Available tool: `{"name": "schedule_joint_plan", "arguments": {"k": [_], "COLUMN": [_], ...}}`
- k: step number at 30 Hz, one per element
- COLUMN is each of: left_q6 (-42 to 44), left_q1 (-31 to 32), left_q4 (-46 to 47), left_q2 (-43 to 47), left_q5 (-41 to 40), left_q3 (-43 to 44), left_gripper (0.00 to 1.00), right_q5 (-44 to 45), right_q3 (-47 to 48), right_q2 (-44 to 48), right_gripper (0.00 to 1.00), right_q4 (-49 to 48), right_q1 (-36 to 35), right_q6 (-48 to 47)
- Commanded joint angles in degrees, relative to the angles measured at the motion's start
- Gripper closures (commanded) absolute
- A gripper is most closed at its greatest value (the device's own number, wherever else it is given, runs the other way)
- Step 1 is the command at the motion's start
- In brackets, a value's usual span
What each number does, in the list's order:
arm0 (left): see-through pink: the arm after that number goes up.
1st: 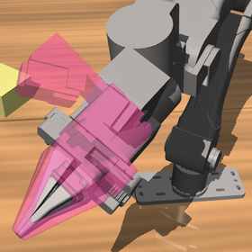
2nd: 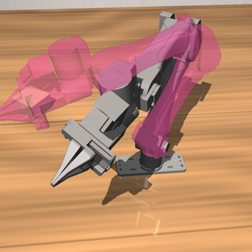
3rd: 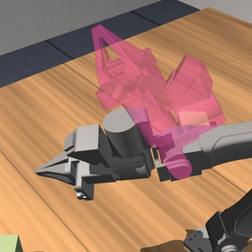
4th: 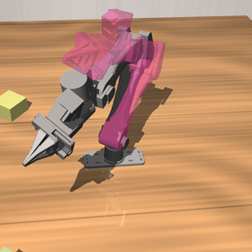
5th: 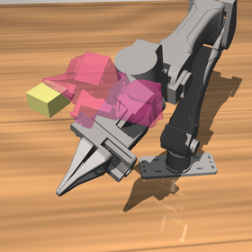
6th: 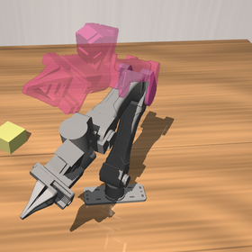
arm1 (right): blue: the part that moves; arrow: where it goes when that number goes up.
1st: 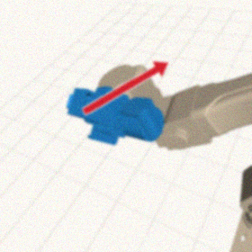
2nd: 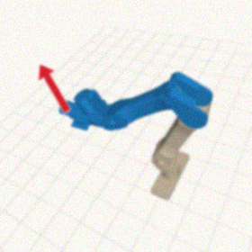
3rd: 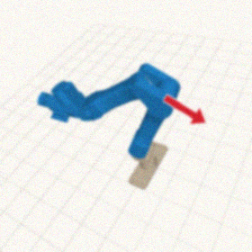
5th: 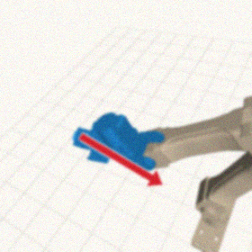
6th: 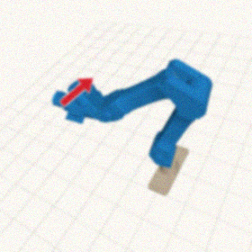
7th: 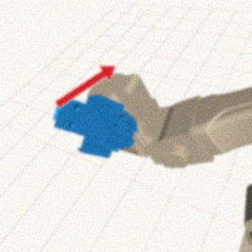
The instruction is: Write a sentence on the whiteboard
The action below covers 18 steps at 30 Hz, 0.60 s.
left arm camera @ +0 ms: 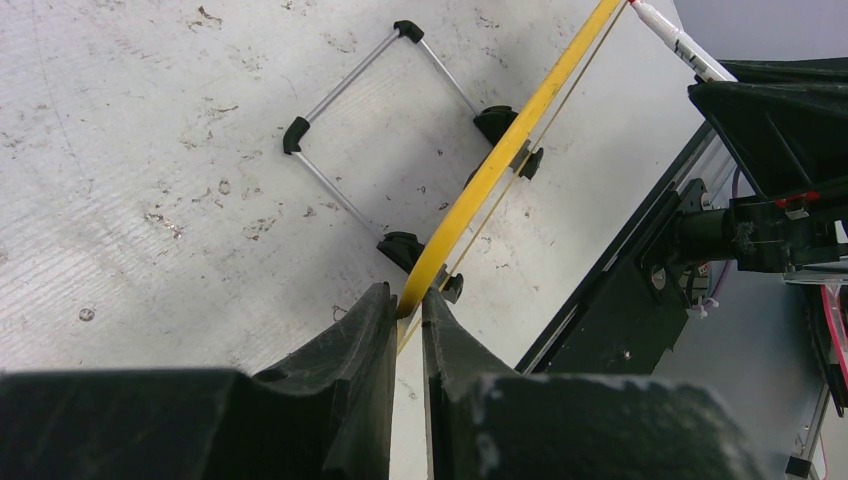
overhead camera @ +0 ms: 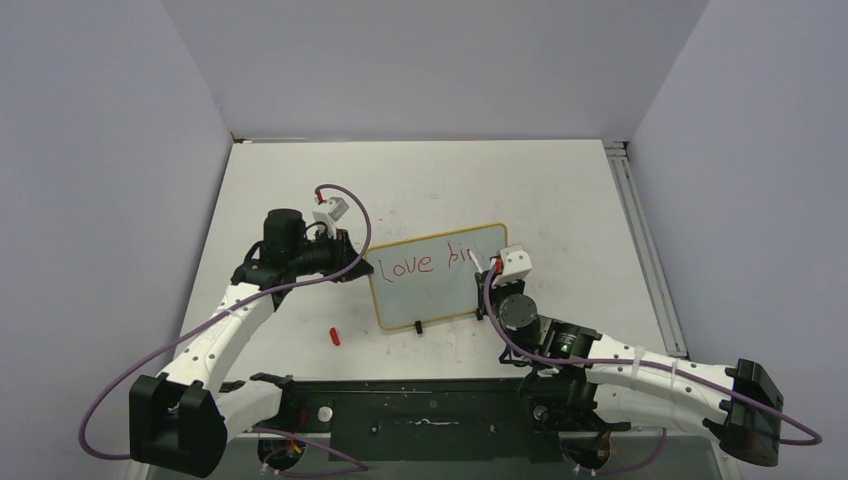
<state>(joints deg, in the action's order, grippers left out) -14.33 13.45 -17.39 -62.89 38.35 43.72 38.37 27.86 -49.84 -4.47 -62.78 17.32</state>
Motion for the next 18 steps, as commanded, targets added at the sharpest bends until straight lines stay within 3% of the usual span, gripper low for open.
{"name": "schedule_joint_plan", "arguments": {"k": [1,18], "left_q6": [0.09,0.09], "left_q1": [0.07,0.02], "left_q4": [0.69,0.69], "left_q2": [1.23,1.43], "left_q5": [-0.09,-0.05], "left_q3": [1.28,1.23], "left_gripper": [0.90,0.90], "right_q5": [1.30,3.62], "right_q3": [1.85,0.15], "right_q2": [-0.28,2.27], "right_gripper": [0.95,0.95], "right_q4": [-2.92,1.51], "right_q1": [0.65,0.73], "right_q6": [-0.54,2.78]}}
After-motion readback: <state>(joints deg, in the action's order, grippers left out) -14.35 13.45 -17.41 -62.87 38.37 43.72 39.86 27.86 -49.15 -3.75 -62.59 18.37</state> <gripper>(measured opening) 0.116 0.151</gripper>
